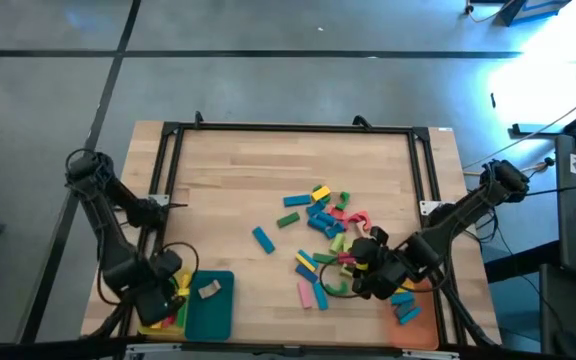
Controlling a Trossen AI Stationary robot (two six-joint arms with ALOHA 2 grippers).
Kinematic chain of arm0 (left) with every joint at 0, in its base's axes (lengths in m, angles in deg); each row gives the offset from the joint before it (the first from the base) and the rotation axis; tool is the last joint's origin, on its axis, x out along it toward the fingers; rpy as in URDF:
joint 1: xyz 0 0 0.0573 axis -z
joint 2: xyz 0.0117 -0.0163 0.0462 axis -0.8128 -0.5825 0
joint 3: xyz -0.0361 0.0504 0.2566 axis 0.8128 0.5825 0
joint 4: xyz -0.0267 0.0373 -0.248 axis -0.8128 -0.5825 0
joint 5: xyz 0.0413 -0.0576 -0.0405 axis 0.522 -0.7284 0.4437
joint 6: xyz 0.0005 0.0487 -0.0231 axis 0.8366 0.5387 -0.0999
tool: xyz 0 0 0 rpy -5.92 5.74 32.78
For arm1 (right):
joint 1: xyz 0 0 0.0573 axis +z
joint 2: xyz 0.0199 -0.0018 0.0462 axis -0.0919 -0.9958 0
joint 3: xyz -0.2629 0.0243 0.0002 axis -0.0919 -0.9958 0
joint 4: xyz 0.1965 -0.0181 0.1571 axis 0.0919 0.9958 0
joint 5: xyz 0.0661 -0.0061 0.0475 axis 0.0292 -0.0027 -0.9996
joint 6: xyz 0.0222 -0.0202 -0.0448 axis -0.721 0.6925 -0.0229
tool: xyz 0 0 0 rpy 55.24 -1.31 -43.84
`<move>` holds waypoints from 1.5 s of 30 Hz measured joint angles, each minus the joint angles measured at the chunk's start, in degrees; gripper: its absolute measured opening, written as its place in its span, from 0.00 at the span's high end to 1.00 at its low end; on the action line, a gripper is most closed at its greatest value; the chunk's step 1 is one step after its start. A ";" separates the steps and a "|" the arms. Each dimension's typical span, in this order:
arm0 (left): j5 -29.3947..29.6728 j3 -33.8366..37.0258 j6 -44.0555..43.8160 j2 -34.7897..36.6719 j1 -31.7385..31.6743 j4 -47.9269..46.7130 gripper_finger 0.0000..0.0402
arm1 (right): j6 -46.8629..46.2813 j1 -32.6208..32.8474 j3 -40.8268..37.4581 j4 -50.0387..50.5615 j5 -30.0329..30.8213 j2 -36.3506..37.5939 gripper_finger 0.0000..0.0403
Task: Sort blocks by size
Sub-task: Put the green cylindrical block into the yellow bin, then put the light green arch block into the blue bin
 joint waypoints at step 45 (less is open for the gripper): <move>0.28 0.00 3.56 -12.74 3.59 0.02 0.48 | 8.56 -0.71 -17.21 -17.40 -8.29 0.00 0.47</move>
